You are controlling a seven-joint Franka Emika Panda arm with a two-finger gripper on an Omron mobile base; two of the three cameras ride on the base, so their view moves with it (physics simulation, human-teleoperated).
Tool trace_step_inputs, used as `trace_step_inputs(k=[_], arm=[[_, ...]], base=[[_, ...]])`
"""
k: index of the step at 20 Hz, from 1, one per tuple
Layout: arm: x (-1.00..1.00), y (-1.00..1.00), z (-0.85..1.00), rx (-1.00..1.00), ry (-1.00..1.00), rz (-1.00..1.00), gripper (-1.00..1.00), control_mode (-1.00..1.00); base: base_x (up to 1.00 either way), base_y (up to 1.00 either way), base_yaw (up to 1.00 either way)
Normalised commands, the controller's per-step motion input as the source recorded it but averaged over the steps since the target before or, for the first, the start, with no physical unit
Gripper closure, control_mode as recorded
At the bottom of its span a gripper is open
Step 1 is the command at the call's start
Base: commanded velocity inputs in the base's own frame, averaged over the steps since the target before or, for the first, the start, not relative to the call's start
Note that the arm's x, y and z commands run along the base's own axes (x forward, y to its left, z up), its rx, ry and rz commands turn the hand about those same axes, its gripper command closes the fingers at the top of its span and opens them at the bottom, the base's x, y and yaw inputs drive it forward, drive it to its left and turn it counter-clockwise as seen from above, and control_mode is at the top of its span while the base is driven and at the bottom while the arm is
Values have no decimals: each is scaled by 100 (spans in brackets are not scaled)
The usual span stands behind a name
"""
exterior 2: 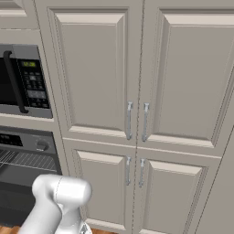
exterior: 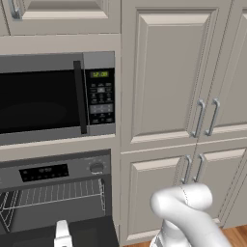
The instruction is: Take the fish from the oven and place it on the plate on the counter.
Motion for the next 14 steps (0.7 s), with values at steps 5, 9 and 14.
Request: trace_step_inputs(k=[5, 9, 14], arm=[[60, 0, 0, 0, 7, -1, 100, -100], [48, 0, -9, 0, 0, -13, 100, -100], [22, 9, -5, 0, 0, -14, -100, -100]], base=[[0, 0, 0], [0, 0, 0], [0, 0, 0]])
